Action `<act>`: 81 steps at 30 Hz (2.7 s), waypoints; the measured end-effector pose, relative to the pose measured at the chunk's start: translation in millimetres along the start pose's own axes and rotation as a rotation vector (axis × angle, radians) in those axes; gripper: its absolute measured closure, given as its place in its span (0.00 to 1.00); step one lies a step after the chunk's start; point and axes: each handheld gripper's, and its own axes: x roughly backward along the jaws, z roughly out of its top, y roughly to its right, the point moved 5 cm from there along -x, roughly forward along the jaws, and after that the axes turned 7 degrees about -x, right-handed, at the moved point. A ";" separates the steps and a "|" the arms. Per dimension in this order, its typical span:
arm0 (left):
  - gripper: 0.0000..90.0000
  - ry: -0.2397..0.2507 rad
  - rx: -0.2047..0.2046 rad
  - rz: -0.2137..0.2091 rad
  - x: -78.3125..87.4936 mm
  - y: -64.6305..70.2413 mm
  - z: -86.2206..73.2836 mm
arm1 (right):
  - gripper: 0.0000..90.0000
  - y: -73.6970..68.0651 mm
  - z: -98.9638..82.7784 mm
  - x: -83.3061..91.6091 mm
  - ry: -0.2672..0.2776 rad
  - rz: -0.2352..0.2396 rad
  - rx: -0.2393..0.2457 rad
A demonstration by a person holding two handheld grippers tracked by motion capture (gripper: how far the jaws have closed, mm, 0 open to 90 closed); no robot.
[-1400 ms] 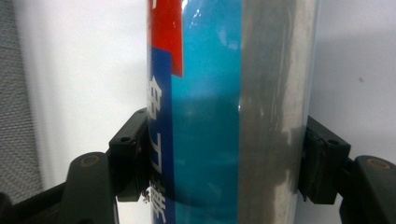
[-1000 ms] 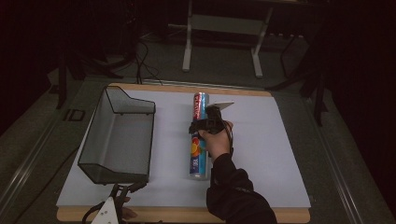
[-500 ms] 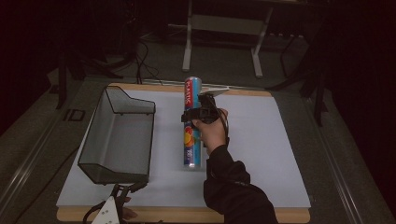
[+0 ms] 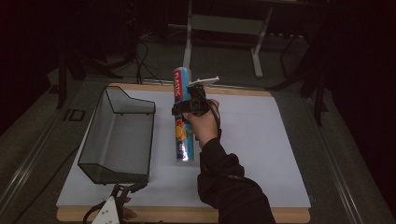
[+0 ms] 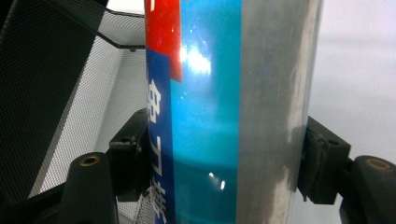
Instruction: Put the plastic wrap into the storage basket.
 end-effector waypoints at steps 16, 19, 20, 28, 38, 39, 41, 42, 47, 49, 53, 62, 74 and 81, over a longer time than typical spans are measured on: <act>0.01 0.006 0.001 -0.003 1.3 0.4 1.1 | 0.35 -47.4 7.7 -6.7 0.015 0.042 0.079; 0.01 0.007 0.001 -0.002 1.8 0.7 1.2 | 0.35 -56.0 7.2 -10.9 0.012 0.056 0.086; 0.01 0.010 0.002 -0.003 2.0 0.9 1.4 | 0.35 -59.1 6.8 -12.7 0.011 0.061 0.096; 0.01 0.008 -0.001 -0.005 2.4 1.7 1.4 | 0.35 -87.7 3.8 -26.1 0.012 0.113 0.153; 0.01 0.007 -0.008 0.004 4.0 1.9 1.6 | 0.35 -119.5 -4.8 -49.3 -0.012 0.157 0.179; 0.01 0.005 -0.009 0.007 4.3 1.8 1.4 | 0.35 -122.0 -5.6 -52.1 -0.012 0.163 0.180; 0.01 0.003 -0.010 0.012 4.8 1.3 1.2 | 0.35 -126.4 -7.4 -57.7 -0.017 0.169 0.183; 0.01 0.006 -0.007 0.014 5.3 1.1 1.4 | 0.35 -128.2 -8.4 -60.7 -0.018 0.166 0.188; 0.01 0.008 -0.003 0.022 7.4 0.4 1.4 | 0.35 -135.1 -14.2 -77.8 -0.027 0.154 0.204; 0.01 0.010 -0.002 0.024 8.1 0.3 1.5 | 0.35 -136.1 -16.9 -84.2 -0.032 0.145 0.207; 0.01 0.010 -0.002 0.025 8.6 0.6 1.5 | 0.35 -136.9 -22.8 -98.9 -0.040 0.117 0.213; 0.01 0.013 -0.001 0.026 9.8 0.8 1.8 | 0.35 -127.9 -35.2 -117.7 -0.044 0.031 0.193; 0.01 0.012 -0.003 0.021 9.4 1.7 1.9 | 0.35 -112.7 -43.5 -131.6 -0.066 0.001 0.114; 0.01 0.014 0.000 0.020 9.6 1.6 1.9 | 0.35 -105.3 -43.1 -139.4 -0.076 -0.007 0.074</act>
